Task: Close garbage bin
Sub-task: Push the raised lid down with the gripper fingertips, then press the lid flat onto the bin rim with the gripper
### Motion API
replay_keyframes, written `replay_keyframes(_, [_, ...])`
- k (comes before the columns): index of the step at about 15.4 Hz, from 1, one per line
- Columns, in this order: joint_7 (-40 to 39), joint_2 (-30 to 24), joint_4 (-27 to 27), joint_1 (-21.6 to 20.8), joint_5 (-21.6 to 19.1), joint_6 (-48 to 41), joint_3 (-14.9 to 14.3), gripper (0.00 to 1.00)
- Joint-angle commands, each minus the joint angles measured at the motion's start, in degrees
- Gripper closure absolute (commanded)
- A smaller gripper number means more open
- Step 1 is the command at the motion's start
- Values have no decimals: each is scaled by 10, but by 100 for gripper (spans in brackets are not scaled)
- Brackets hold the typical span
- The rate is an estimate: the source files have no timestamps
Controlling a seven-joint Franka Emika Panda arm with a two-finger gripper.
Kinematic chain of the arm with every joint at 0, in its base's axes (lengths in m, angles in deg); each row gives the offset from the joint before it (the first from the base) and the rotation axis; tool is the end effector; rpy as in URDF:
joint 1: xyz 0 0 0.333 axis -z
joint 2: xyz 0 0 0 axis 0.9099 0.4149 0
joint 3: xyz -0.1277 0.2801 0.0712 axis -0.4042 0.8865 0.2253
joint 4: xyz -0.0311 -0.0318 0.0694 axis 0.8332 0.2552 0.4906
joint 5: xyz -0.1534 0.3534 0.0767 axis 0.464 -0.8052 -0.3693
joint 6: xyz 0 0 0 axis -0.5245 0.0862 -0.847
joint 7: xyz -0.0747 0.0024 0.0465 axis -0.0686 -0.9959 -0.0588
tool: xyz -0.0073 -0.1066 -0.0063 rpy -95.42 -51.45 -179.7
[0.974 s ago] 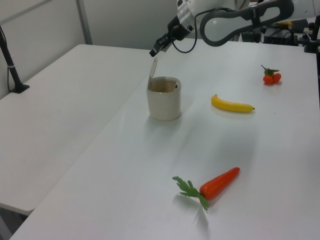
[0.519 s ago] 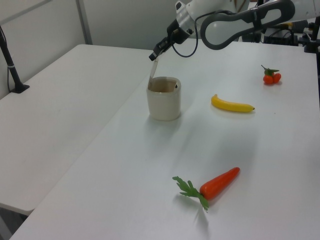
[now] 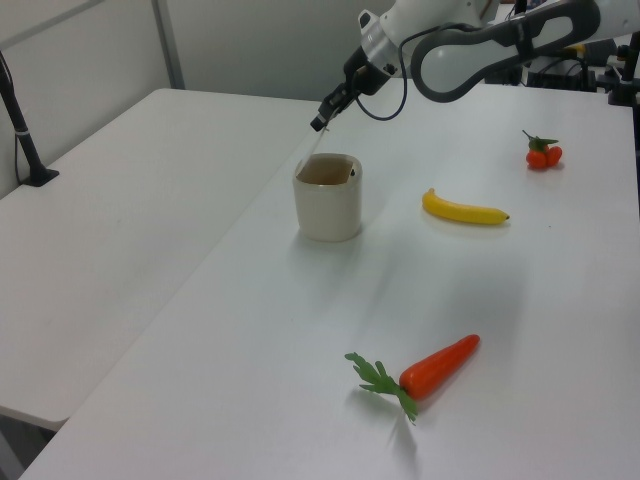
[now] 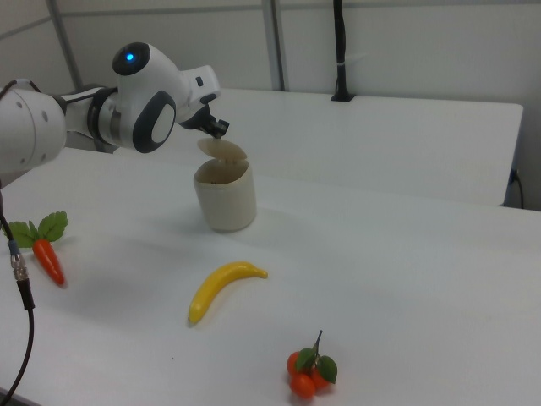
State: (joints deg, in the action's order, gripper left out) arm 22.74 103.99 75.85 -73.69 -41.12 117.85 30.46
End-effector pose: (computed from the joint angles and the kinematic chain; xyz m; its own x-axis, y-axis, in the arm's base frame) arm 0.7326 0.1035 0.4837 0.7471 -0.0616 0.6618 0.0556 -0.9864 -0.1546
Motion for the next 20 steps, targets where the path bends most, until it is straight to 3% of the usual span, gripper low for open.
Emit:
replay_keyframes(1, [-14,-37,42,6,9,-41,4,100])
replay_keyframes(9, [-17,-35,63,8,32,-96,4,100])
replay_keyframes(20, [-17,-20,76,8,39,-97,4,100])
